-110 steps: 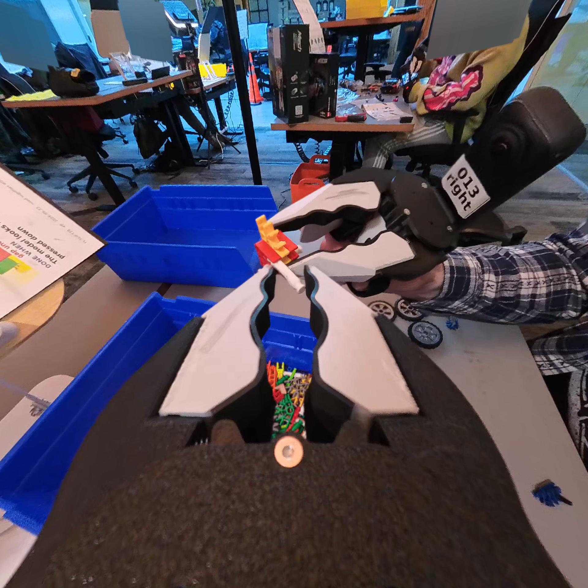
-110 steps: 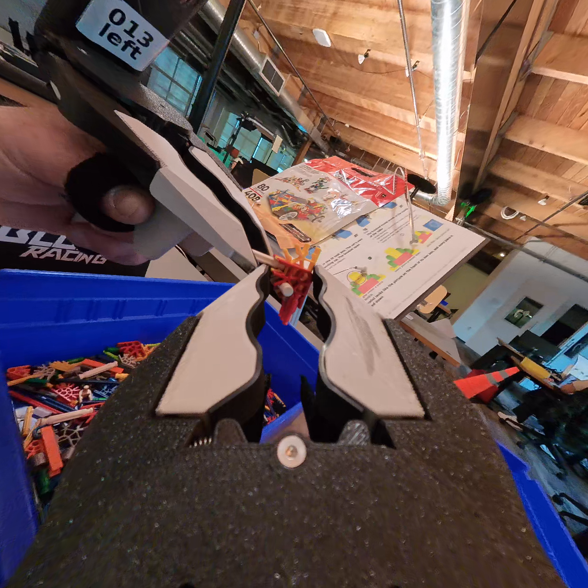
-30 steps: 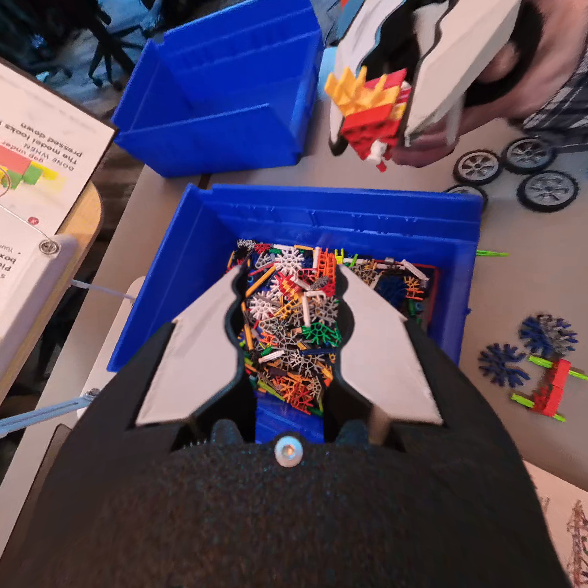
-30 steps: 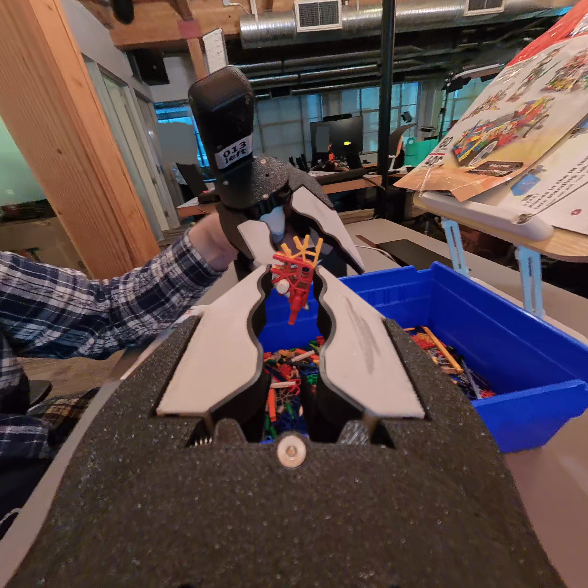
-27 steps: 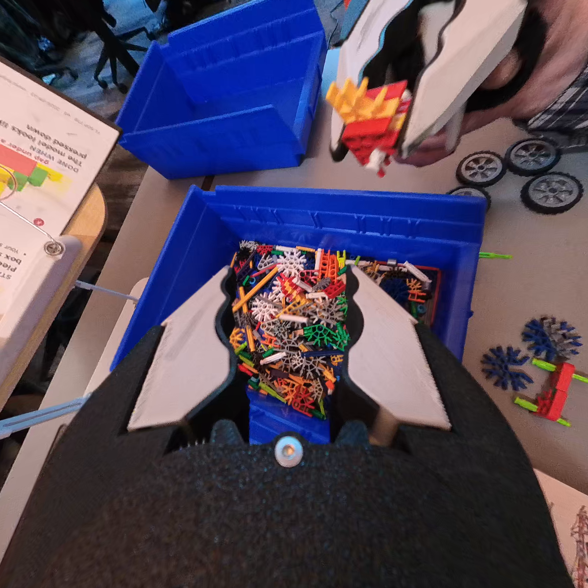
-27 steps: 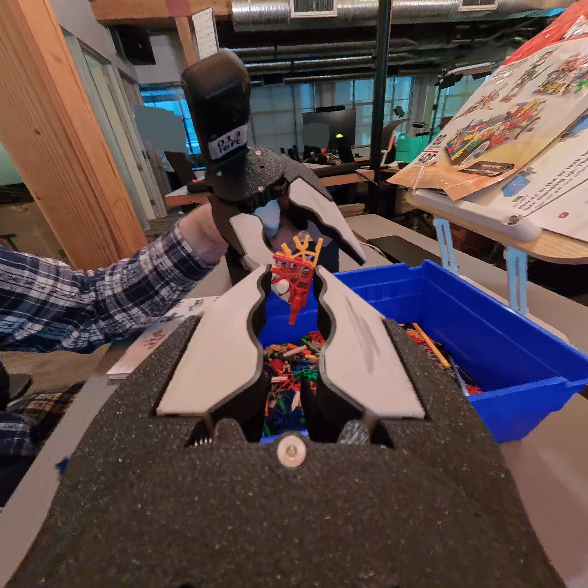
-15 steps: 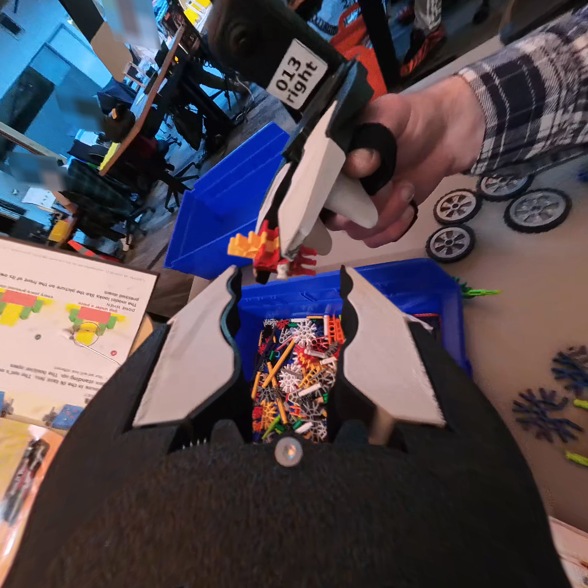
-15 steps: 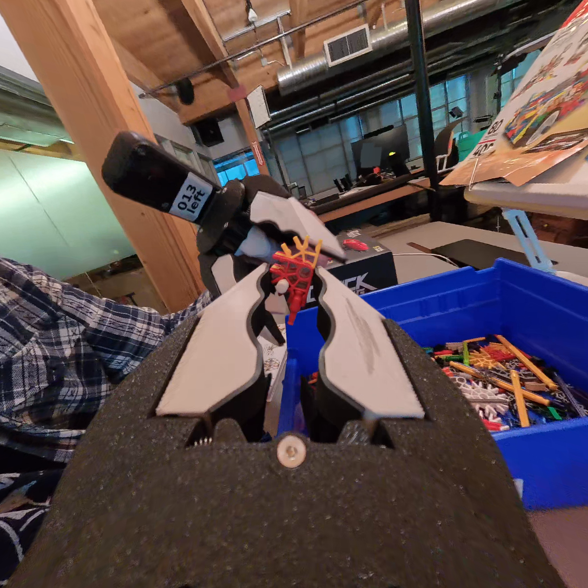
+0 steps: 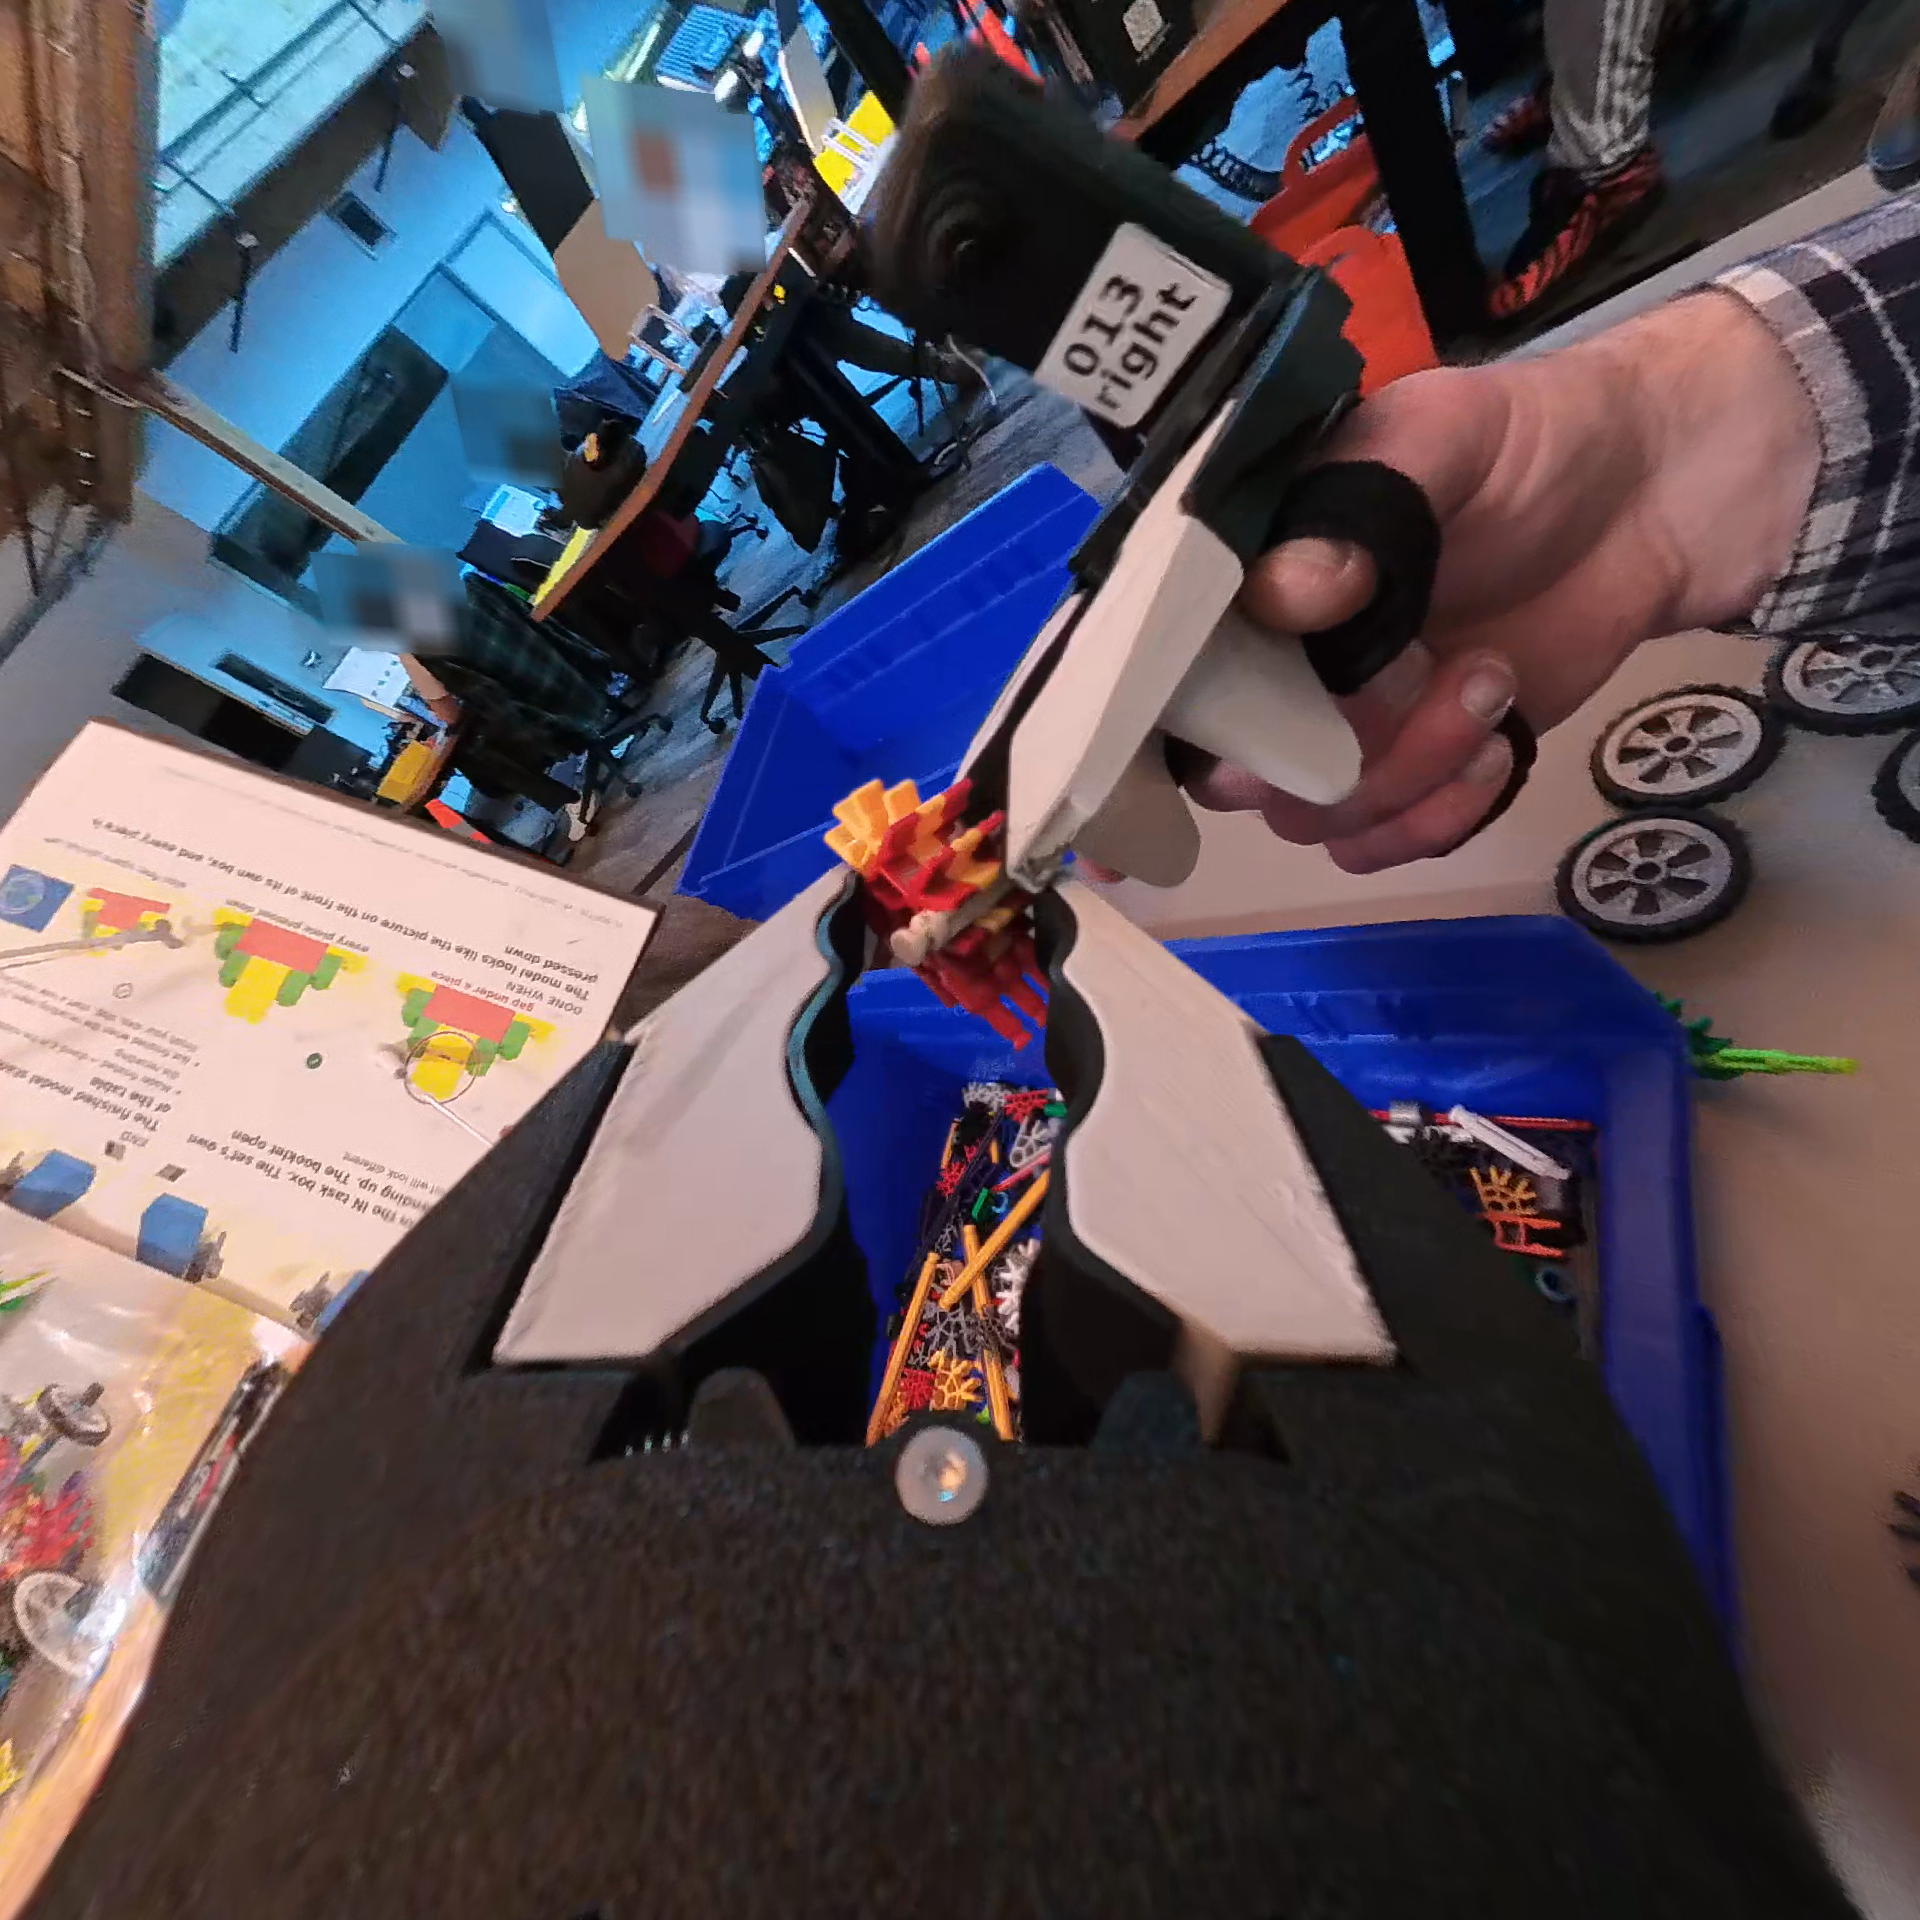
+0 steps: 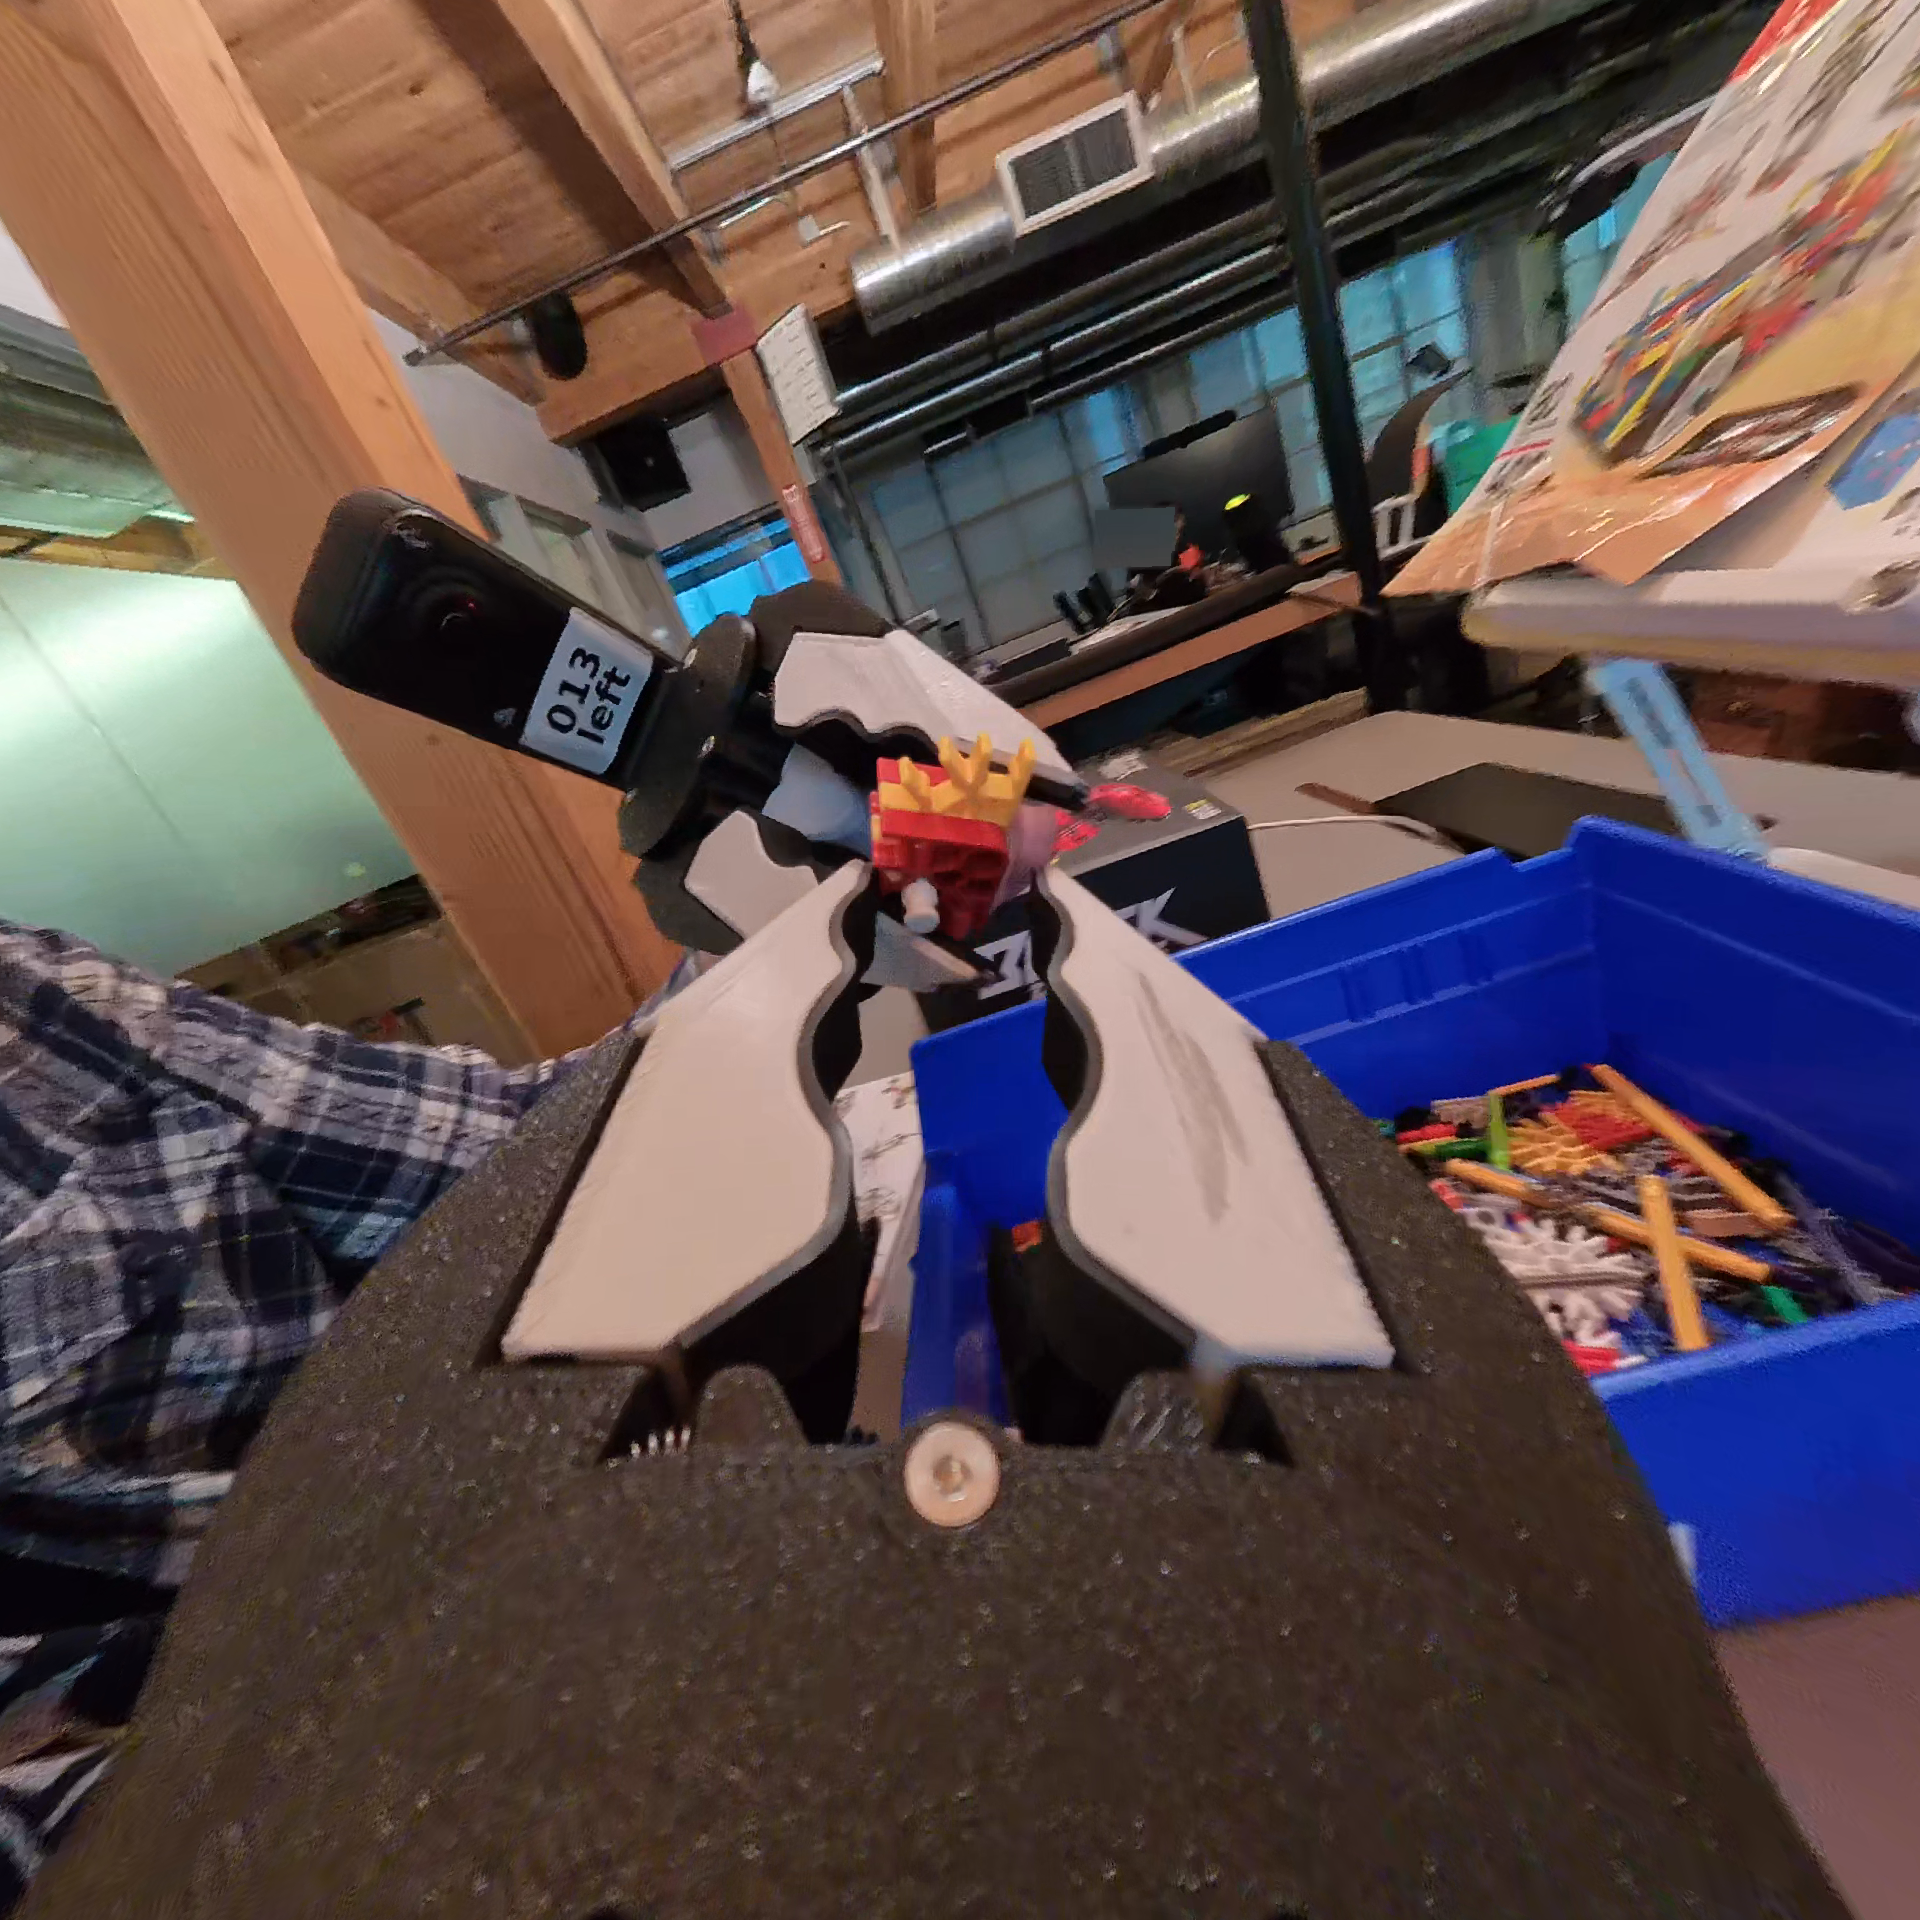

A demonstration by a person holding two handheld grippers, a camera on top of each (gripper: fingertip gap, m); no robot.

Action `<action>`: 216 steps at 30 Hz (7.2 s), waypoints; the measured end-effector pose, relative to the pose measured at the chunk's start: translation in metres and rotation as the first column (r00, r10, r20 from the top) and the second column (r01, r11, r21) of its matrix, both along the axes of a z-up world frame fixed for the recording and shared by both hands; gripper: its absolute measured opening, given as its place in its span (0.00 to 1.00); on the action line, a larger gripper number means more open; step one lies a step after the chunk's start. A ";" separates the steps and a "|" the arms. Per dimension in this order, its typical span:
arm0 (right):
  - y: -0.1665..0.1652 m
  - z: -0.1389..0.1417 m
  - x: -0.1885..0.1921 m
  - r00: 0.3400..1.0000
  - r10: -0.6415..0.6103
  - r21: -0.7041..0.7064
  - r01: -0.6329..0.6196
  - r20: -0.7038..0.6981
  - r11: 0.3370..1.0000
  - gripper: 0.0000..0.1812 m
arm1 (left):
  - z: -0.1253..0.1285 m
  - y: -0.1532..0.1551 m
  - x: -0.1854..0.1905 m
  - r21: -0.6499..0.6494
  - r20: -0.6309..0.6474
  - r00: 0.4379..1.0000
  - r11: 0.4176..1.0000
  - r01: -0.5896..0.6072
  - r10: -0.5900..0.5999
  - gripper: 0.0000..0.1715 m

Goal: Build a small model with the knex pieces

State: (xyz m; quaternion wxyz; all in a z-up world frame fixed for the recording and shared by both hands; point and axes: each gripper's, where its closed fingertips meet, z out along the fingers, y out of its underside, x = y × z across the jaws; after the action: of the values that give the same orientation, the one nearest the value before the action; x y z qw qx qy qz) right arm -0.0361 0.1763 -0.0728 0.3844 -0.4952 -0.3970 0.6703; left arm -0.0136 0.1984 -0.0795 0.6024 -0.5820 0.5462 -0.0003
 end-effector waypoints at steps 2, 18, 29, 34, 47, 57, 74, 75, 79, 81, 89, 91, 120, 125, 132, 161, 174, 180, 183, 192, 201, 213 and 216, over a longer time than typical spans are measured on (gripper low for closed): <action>0.007 0.003 0.003 0.999 -0.046 0.005 0.046 -0.014 0.999 0.18 | 0.007 0.003 -0.003 0.007 0.053 0.999 1.000 -0.008 0.007 0.17; 0.009 0.004 -0.001 0.991 -0.131 0.088 0.129 0.017 0.988 0.22 | -0.004 0.007 0.003 0.044 -0.059 0.997 0.998 -0.052 0.055 0.17; 0.015 0.020 0.008 0.986 -0.096 -0.059 0.089 -0.133 0.994 0.14 | 0.009 0.013 0.001 0.070 -0.002 0.994 0.991 -0.112 0.112 0.22; 0.015 0.027 0.014 0.975 -0.053 -0.121 0.027 -0.218 0.992 0.15 | 0.012 0.009 0.006 0.096 -0.002 0.994 0.989 -0.109 0.109 0.10; 0.023 0.031 0.022 0.968 -0.094 -0.135 0.063 -0.232 0.989 0.19 | 0.019 0.016 -0.004 0.318 -0.113 0.969 0.932 -0.175 0.220 0.09; 0.015 0.027 0.017 0.978 -0.082 -0.063 0.071 -0.192 0.995 0.16 | 0.019 0.013 -0.003 0.398 -0.175 0.956 0.905 -0.149 0.234 0.09; 0.021 0.030 0.023 0.969 -0.120 -0.043 0.114 -0.214 0.993 0.16 | 0.019 0.012 0.001 0.230 -0.049 0.989 0.965 -0.126 0.141 0.17; 0.021 0.030 0.023 0.970 -0.119 -0.043 0.112 -0.214 0.993 0.16 | 0.019 0.012 0.000 0.201 -0.030 0.991 0.972 -0.125 0.133 0.17; 0.020 0.030 0.022 0.971 -0.113 -0.040 0.107 -0.213 0.993 0.16 | 0.018 0.011 0.000 0.044 0.077 0.994 0.995 -0.086 0.082 0.14; 0.019 0.030 0.022 0.971 -0.109 -0.039 0.104 -0.215 0.994 0.16 | 0.019 0.009 0.000 0.007 0.123 0.991 0.998 -0.057 0.056 0.07; 0.017 0.033 0.024 0.968 -0.097 -0.036 0.091 -0.231 0.995 0.15 | 0.024 0.005 0.001 0.045 0.128 0.991 0.998 -0.045 0.039 0.01; 0.018 0.031 0.024 0.970 -0.104 -0.037 0.099 -0.222 0.994 0.15 | 0.023 0.008 -0.002 0.114 0.056 0.995 0.990 -0.088 0.082 0.00; 0.020 0.030 0.021 0.967 -0.162 0.015 0.168 -0.198 0.986 0.11 | 0.024 0.003 0.007 0.362 -0.112 0.977 0.923 -0.130 0.181 0.02; 0.021 0.033 0.021 0.961 -0.176 0.006 0.181 -0.214 0.983 0.10 | 0.027 0.003 0.007 0.358 -0.086 0.977 0.921 -0.154 0.197 0.01; 0.022 0.030 0.018 0.962 -0.202 0.015 0.208 -0.185 0.978 0.10 | 0.023 0.002 0.002 0.350 -0.123 0.971 0.925 -0.150 0.205 0.01; 0.039 0.029 0.020 0.907 -0.406 0.079 0.415 -0.116 0.906 0.10 | 0.015 0.011 0.001 0.043 0.073 0.970 0.971 -0.236 0.232 0.00; 0.031 0.040 0.025 0.945 -0.178 -0.204 0.123 -0.274 0.971 0.10 | 0.029 -0.002 0.006 0.089 0.193 0.980 0.994 -0.060 0.042 0.00; 0.037 0.036 0.025 0.933 -0.284 -0.098 0.268 -0.223 0.958 0.10 | 0.017 0.004 0.007 0.038 0.134 0.985 0.993 -0.112 0.106 0.00; 0.037 0.036 0.026 0.918 -0.342 0.004 0.350 -0.199 0.937 0.10 | 0.016 0.004 0.009 -0.055 0.209 0.973 0.994 -0.093 0.102 0.00; 0.029 0.042 0.030 0.894 -0.396 0.207 0.437 -0.209 0.875 0.10 | 0.025 -0.011 0.017 -0.399 0.598 0.802 0.866 0.303 -0.005 0.00; 0.020 0.047 0.029 0.884 -0.412 0.313 0.464 -0.220 0.828 0.11 | 0.032 -0.020 0.016 -0.437 0.743 0.668 0.730 0.525 -0.035 0.00; 0.015 0.045 0.024 0.847 -0.490 0.491 0.523 -0.208 0.696 0.11 | 0.030 -0.018 0.014 -0.457 0.763 0.646 0.703 0.545 -0.005 0.02; 0.015 0.043 0.022 0.837 -0.508 0.526 0.531 -0.202 0.665 0.11 | 0.028 -0.018 0.013 -0.465 0.754 0.657 0.700 0.542 -0.008 0.02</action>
State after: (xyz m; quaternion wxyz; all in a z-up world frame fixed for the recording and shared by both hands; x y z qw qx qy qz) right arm -0.0137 0.1916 -0.0299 0.6948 -0.4388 -0.4110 0.3946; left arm -0.0005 0.1802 -0.0512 0.5095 -0.6107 0.3249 -0.5117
